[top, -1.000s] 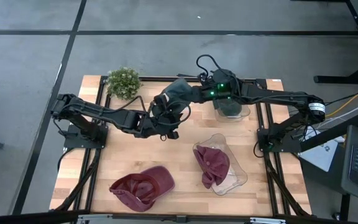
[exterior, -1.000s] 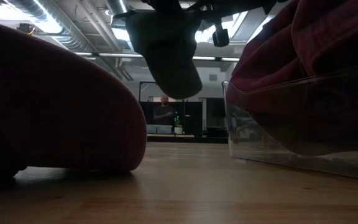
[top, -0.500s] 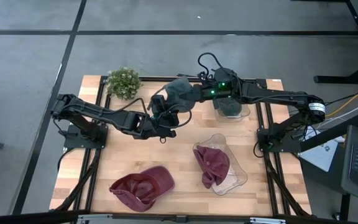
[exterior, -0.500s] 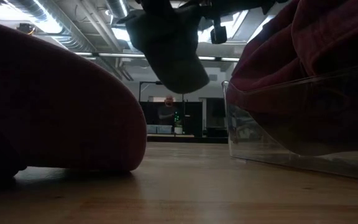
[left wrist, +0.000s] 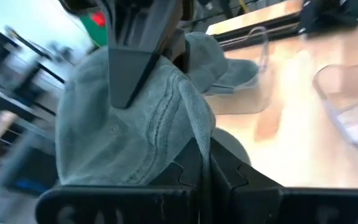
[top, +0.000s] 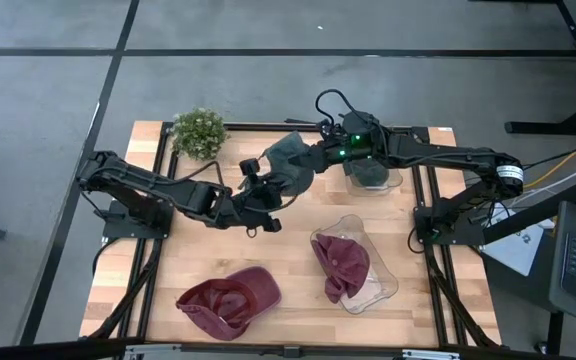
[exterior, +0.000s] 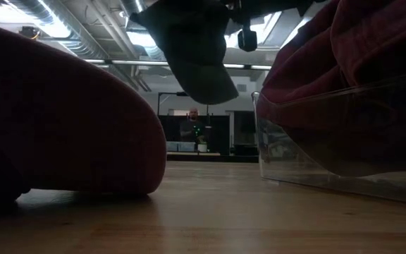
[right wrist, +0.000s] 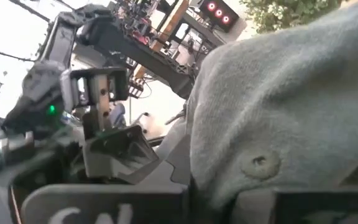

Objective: Pick & Place hat
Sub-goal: Put the black cap into the top transparent bin

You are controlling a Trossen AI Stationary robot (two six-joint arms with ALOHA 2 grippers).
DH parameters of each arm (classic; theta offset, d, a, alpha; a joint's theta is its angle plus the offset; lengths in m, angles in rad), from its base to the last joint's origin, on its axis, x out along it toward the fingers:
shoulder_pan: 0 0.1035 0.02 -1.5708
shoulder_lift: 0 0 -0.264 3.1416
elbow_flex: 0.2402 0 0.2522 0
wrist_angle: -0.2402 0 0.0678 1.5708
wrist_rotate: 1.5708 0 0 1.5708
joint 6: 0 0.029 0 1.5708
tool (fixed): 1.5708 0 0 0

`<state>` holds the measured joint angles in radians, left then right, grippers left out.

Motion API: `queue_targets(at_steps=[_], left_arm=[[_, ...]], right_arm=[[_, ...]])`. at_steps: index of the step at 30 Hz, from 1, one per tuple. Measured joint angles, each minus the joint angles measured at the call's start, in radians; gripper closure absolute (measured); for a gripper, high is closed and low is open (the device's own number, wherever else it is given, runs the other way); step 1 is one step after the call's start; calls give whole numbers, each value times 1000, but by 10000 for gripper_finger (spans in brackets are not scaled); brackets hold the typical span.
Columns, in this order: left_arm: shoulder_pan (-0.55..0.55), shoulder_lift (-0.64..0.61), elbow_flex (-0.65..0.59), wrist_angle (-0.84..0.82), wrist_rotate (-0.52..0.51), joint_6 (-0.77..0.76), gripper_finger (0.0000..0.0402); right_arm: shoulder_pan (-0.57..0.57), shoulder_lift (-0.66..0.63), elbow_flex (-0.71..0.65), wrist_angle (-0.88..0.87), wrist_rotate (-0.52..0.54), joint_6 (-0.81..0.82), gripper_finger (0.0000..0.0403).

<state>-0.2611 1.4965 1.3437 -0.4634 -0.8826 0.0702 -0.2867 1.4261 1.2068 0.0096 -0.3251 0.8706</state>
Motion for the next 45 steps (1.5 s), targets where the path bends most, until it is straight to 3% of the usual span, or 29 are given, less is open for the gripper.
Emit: queue_targets(at_steps=[5,9,19,25,32,39,42,45], left_arm=[[20,-43,0,-32,165,-154,398],[43,-82,0,-64,302,-230,398],[34,-220,-1,-161,463,-367,398],[8,-322,-1,-142,463,-375,398],[-2,-398,-1,-102,396,-449,398],[37,-403,-2,-67,552,-660,398],[43,-401,-2,-95,560,-662,398],[60,-394,-3,-129,582,-806,398]], right_arm=[[0,0,0,0,-58,-58,380],[-1,0,0,4,-112,-87,353],[-1,0,0,112,-295,-98,200],[20,0,0,170,-330,-216,135],[60,0,0,166,-310,-301,121],[103,0,0,169,-213,-370,121],[114,0,0,173,-199,-383,121],[118,0,0,173,-187,-382,121]])
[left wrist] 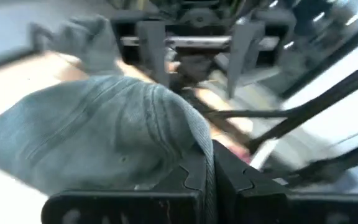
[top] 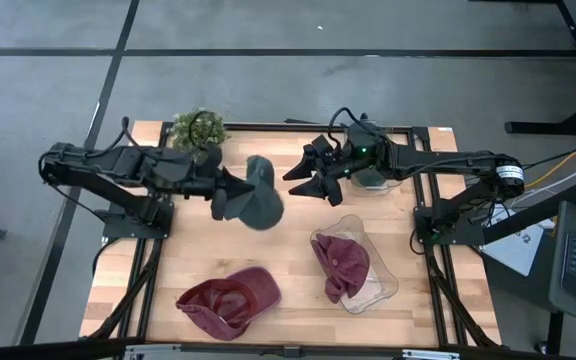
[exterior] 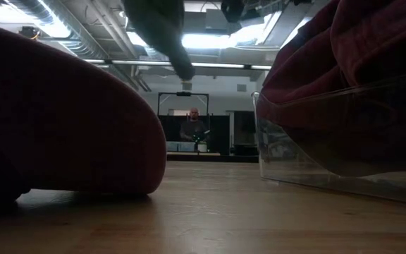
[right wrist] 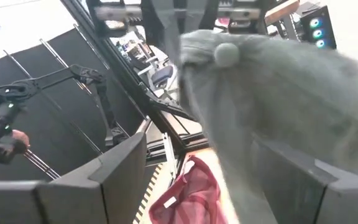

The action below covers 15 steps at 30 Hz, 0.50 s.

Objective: Pick & Place hat
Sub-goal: Put the black cap into the top transparent bin

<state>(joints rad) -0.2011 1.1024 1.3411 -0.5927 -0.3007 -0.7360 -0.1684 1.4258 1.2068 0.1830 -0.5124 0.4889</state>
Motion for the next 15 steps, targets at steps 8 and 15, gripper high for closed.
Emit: queue_targets(at_steps=[8,15], left_arm=[[-14,79,0,49,42,-3,398],[31,83,0,89,22,-10,398]], right_arm=[[10,0,0,1,0,0,121],[12,0,0,0,43,-40,121]])
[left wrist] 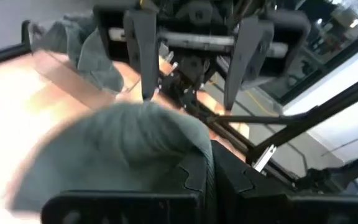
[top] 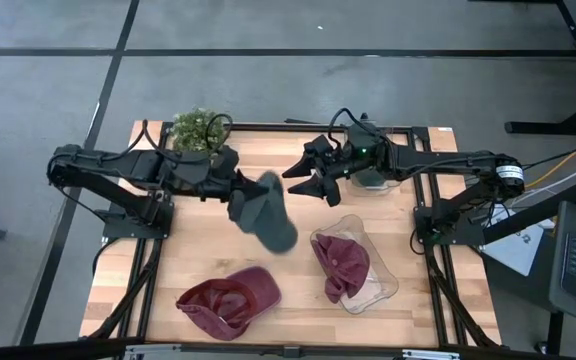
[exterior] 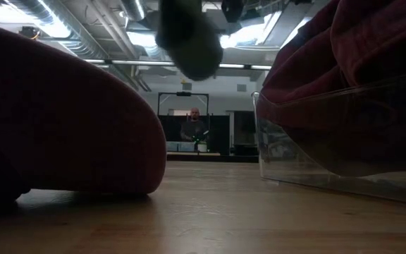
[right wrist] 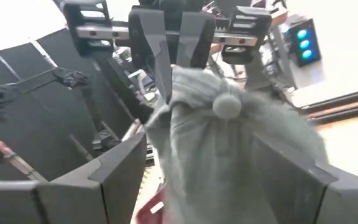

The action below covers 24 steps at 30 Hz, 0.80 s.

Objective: Pick & Place hat
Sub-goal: Put the black cap into the top transparent bin

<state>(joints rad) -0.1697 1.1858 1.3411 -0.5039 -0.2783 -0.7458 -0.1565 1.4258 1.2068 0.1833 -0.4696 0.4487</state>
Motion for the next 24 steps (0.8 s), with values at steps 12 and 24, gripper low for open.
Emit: queue_targets(at_steps=[12,24], left_arm=[[0,0,0,34,-19,52,398],[0,22,2,35,-51,82,398]], right_arm=[[46,61,0,20,110,-26,111],[50,141,0,219,65,41,50]])
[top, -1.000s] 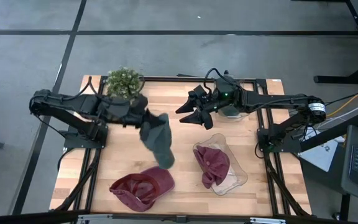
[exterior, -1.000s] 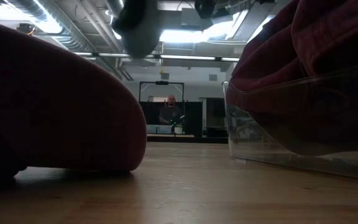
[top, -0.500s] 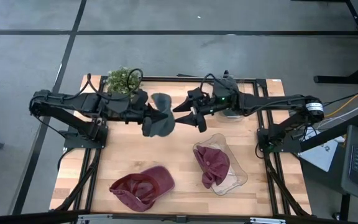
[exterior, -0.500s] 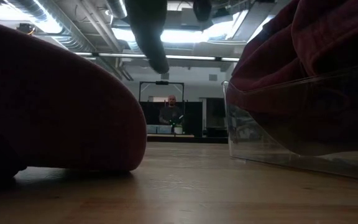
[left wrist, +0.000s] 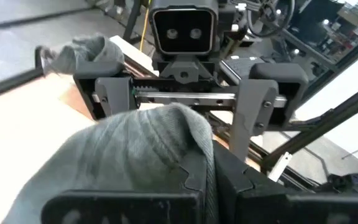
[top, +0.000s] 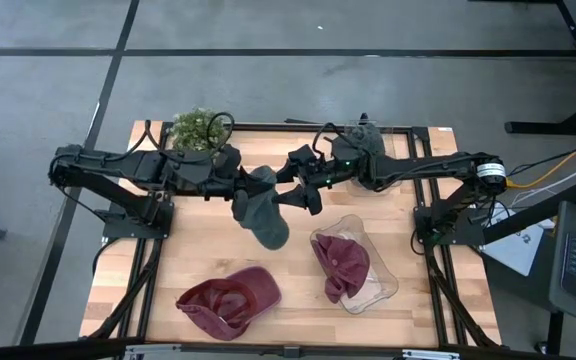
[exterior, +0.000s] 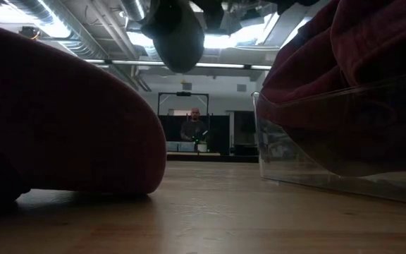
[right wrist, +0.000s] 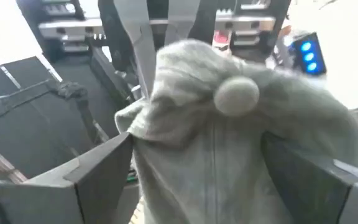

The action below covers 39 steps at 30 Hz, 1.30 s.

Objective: Pick & Place hat
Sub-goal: Put the black cap into the top transparent bin

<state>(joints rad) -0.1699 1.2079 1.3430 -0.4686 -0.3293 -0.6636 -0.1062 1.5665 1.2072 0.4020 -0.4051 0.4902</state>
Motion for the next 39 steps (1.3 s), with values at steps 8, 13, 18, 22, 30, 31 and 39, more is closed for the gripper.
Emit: queue_targets(at_steps=[8,13,18,22,30,31,39], left_arm=[[0,28,-1,44,-6,71,398],[0,35,-1,77,-1,101,398],[0,18,-2,76,34,102,398],[0,3,-2,64,36,102,398],[0,-10,-2,-22,36,72,389],[0,-12,-2,-37,42,60,384],[0,-67,-1,-187,29,-109,296]], right_arm=[[-1,1,0,11,67,51,62],[-1,1,0,2,78,52,132],[0,1,0,-22,76,52,247],[-1,1,0,-25,77,49,331],[-1,0,1,-45,58,14,381],[-2,0,1,-54,59,6,381],[2,-13,0,-271,121,-215,387]])
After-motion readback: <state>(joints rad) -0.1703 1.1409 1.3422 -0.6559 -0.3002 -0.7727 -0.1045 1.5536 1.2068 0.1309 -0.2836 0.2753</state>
